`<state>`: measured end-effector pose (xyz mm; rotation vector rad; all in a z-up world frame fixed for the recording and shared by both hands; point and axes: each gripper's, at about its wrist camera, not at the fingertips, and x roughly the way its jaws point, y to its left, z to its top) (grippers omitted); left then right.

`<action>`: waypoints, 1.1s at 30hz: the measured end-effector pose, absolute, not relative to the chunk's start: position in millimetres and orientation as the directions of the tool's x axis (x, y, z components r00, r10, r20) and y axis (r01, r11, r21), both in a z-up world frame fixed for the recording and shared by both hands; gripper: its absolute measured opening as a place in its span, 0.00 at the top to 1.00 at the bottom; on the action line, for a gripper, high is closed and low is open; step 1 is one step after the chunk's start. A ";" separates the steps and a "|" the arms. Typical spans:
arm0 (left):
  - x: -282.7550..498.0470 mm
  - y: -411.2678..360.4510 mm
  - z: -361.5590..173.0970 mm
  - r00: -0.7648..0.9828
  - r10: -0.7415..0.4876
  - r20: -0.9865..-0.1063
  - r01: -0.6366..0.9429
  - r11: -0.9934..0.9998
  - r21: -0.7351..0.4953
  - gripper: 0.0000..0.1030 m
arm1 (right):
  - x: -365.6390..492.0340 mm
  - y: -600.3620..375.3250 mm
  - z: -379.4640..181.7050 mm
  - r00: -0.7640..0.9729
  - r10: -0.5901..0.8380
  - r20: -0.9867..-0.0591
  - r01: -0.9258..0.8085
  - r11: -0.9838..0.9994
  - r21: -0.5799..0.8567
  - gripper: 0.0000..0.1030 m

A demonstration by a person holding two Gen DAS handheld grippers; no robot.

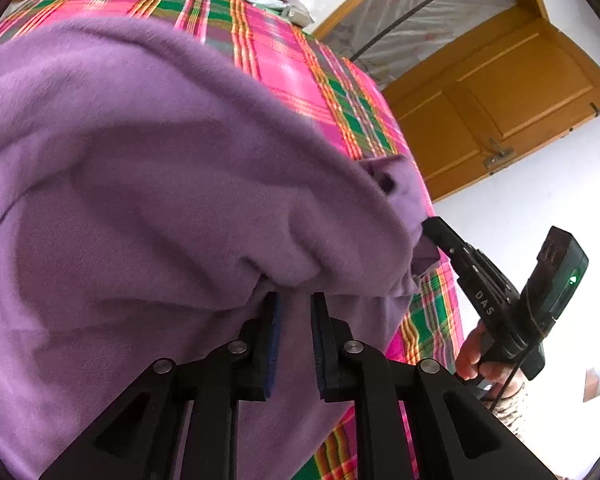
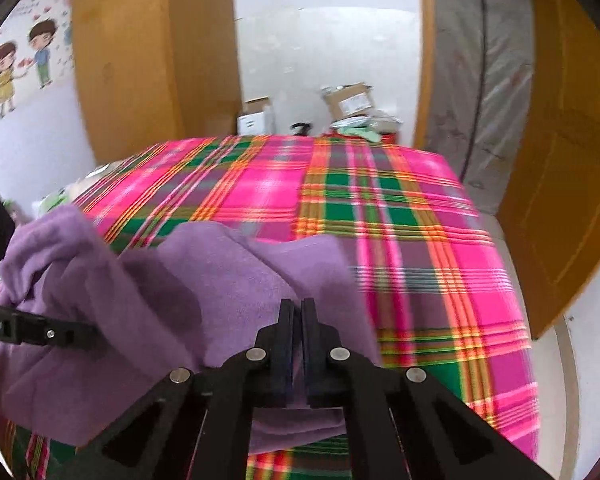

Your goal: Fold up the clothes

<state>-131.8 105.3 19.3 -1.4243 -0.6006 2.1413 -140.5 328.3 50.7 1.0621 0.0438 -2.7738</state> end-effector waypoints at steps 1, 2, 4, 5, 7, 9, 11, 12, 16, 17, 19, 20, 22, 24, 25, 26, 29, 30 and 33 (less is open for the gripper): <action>-132.5 106.1 21.5 -0.336 0.621 -0.708 -0.166 -0.779 -0.604 0.86 | -140.5 333.2 51.1 -0.736 -0.138 -0.663 0.151 -0.988 0.037 0.97; -134.2 107.2 23.0 -0.340 0.622 -0.706 -0.172 -0.779 -0.603 0.86 | -140.5 338.1 51.5 -0.741 -0.127 -0.660 0.133 -0.990 0.041 0.97; -141.4 110.3 23.5 -0.340 0.622 -0.706 -0.175 -0.779 -0.602 0.86 | -140.4 347.9 52.4 -0.749 -0.105 -0.655 0.097 -0.994 0.049 0.97; -144.7 111.5 23.0 -0.337 0.622 -0.707 -0.172 -0.779 -0.603 0.86 | -140.4 352.8 52.8 -0.752 -0.094 -0.652 0.078 -0.996 0.053 0.97; -146.1 106.9 16.6 -0.323 0.628 -0.708 -0.155 -0.773 -0.615 0.86 | -140.4 362.7 53.6 -0.759 -0.071 -0.647 0.042 -0.997 0.061 0.97; -149.1 108.2 15.3 -0.320 0.629 -0.708 -0.143 -0.771 -0.621 0.86 | -139.8 371.4 54.3 -0.766 -0.045 -0.641 0.008 -0.998 0.060 0.97; -149.3 105.3 15.8 -0.323 0.630 -0.707 -0.142 -0.770 -0.622 0.86 | -139.3 378.8 53.4 -0.766 -0.023 -0.642 -0.023 -0.998 0.062 0.97; -149.3 102.9 16.4 -0.326 0.630 -0.705 -0.140 -0.770 -0.623 0.86 | -139.4 383.5 52.6 -0.765 -0.009 -0.644 -0.042 -0.997 0.063 0.97; -150.0 95.3 21.2 -0.350 0.626 -0.697 -0.135 -0.770 -0.623 0.86 | -140.6 402.6 47.3 -0.752 0.038 -0.658 -0.122 -0.989 0.082 0.96; -149.8 94.5 21.7 -0.352 0.627 -0.695 -0.132 -0.768 -0.626 0.86 | -139.6 406.8 45.8 -0.749 0.054 -0.660 -0.143 -0.986 0.081 0.96; -148.0 88.4 22.4 -0.355 0.630 -0.691 -0.124 -0.764 -0.633 0.86 | -138.3 413.6 43.1 -0.744 0.057 -0.666 -0.160 -0.983 0.094 0.96; -148.4 87.1 22.9 -0.357 0.632 -0.688 -0.118 -0.761 -0.638 0.86 | -137.6 416.1 42.1 -0.741 0.058 -0.669 -0.166 -0.981 0.098 0.96; -149.7 84.5 24.1 -0.360 0.633 -0.685 -0.112 -0.759 -0.642 0.86 | -136.3 417.2 41.9 -0.743 0.074 -0.665 -0.175 -0.981 0.087 0.96; -151.6 88.6 24.5 -0.361 0.633 -0.685 -0.110 -0.759 -0.642 0.86 | -135.6 418.1 42.7 -0.747 0.102 -0.657 -0.192 -0.979 0.066 0.96; -158.7 97.7 21.0 -0.363 0.634 -0.683 -0.107 -0.757 -0.645 0.86 | -135.2 418.2 42.5 -0.748 0.115 -0.654 -0.202 -0.977 0.060 0.96; -162.8 102.0 18.8 -0.365 0.635 -0.681 -0.105 -0.755 -0.648 0.86 | -134.9 418.3 42.4 -0.748 0.127 -0.652 -0.213 -0.976 0.054 0.96; -163.8 99.1 18.8 -0.375 0.637 -0.673 -0.095 -0.749 -0.656 0.86 | -134.6 420.1 41.9 -0.742 0.144 -0.654 -0.232 -0.971 0.049 0.96; -164.8 98.1 18.7 -0.376 0.638 -0.672 -0.091 -0.747 -0.658 0.86 | -133.4 419.6 42.0 -0.740 0.152 -0.655 -0.235 -0.971 0.039 0.96; -167.2 95.6 19.4 -0.381 0.637 -0.670 -0.094 -0.748 -0.657 0.86 | -126.6 416.6 44.9 -0.742 0.165 -0.650 -0.240 -0.970 0.027 0.95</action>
